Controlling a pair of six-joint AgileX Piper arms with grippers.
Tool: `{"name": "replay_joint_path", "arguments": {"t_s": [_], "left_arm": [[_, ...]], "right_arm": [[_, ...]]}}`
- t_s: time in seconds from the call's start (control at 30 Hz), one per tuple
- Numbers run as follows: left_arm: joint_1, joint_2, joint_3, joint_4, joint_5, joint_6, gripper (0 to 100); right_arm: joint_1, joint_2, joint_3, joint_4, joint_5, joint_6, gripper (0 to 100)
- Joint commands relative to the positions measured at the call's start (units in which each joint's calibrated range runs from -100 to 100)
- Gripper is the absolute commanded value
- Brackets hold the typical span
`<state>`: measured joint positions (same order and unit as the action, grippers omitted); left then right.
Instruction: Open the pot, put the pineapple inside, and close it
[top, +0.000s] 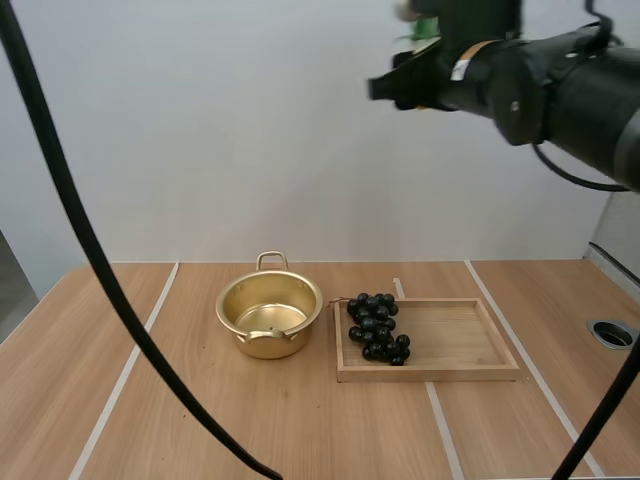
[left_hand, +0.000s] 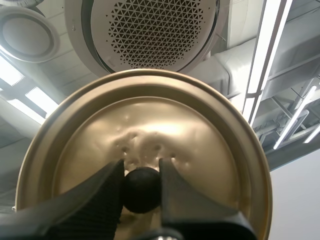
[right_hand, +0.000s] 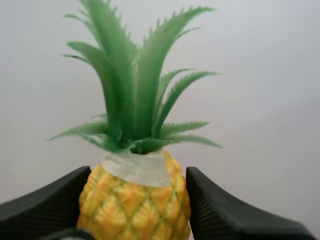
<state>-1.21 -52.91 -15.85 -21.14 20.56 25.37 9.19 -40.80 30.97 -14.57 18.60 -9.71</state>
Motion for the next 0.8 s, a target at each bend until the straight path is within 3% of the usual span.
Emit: {"name": "replay_joint_path", "arguments": {"t_s": [0.0,0.07,0.27,0.43,0.77], "left_arm": [[0.07,-0.6,-0.2,-0.5,-0.5,-0.3,0],[0.07,-1.1,-0.2,-0.5,-0.5,-0.3,0],[0.07,-2.3,-0.2,0.8,2.4,-0.3,0],[0.07,-2.4,-0.2,0.8,3.6,0.0,0],[0.07,-2.4,-0.2,0.8,8.1,0.0,0]], "right_arm": [[6.8,3.6,0.1,0.1,7.7,-5.6,0],[10.4,7.5,0.1,0.1,13.0,-6.3,0],[14.7,19.8,0.1,-1.2,14.4,-6.3,0],[15.1,28.1,-1.6,-1.6,15.9,-6.3,0],[15.1,41.1,-13.8,-2.1,30.4,-4.4,0]]}}
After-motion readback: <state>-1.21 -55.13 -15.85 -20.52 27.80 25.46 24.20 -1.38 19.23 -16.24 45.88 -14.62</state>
